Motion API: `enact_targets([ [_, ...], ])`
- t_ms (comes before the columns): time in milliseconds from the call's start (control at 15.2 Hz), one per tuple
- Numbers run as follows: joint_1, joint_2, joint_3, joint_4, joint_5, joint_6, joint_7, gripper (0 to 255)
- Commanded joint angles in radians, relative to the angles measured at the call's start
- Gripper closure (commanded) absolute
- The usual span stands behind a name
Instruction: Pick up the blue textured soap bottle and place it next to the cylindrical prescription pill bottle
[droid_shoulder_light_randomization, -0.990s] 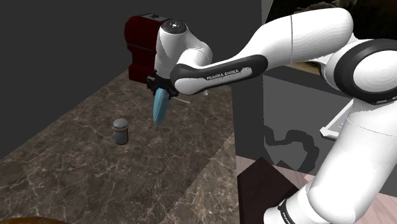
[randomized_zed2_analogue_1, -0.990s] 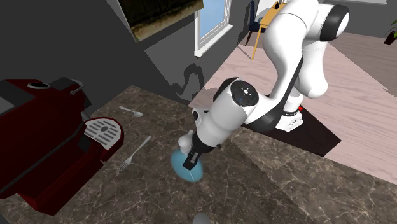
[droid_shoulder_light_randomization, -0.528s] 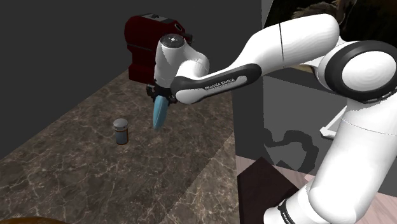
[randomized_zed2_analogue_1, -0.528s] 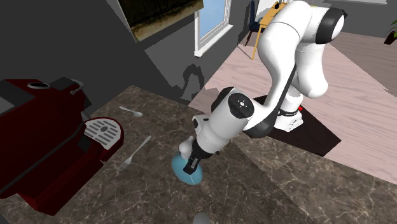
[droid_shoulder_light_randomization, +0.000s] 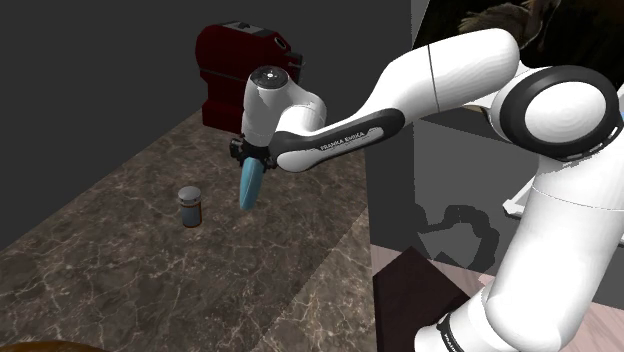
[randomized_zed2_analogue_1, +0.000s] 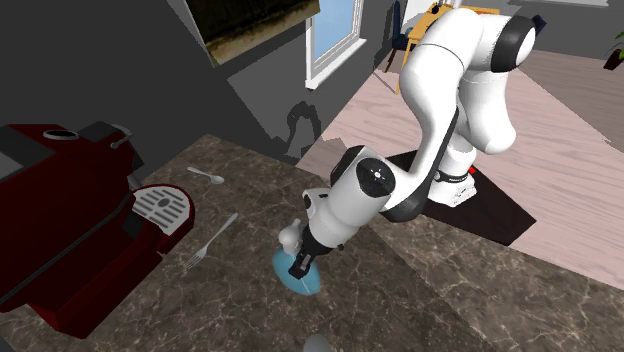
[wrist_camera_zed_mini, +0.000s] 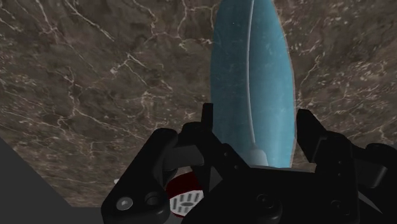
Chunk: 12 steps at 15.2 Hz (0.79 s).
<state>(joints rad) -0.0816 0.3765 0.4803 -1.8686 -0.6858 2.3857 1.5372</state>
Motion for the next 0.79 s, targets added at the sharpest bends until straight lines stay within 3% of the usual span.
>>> enact_targets([
  [0, 0.0, 0.0, 0.0, 0.0, -0.001, 0.001, 0.0, 255],
  [132, 0.0, 0.0, 0.0, 0.0, -0.001, 0.001, 0.0, 255],
  [198, 0.0, 0.0, 0.0, 0.0, -0.001, 0.001, 0.0, 0],
  [528, 0.0, 0.0, 0.0, 0.0, -0.001, 0.001, 0.0, 0],
  [726, -0.014, -0.08, 0.034, -0.017, 0.064, -0.049, -0.036, 0],
])
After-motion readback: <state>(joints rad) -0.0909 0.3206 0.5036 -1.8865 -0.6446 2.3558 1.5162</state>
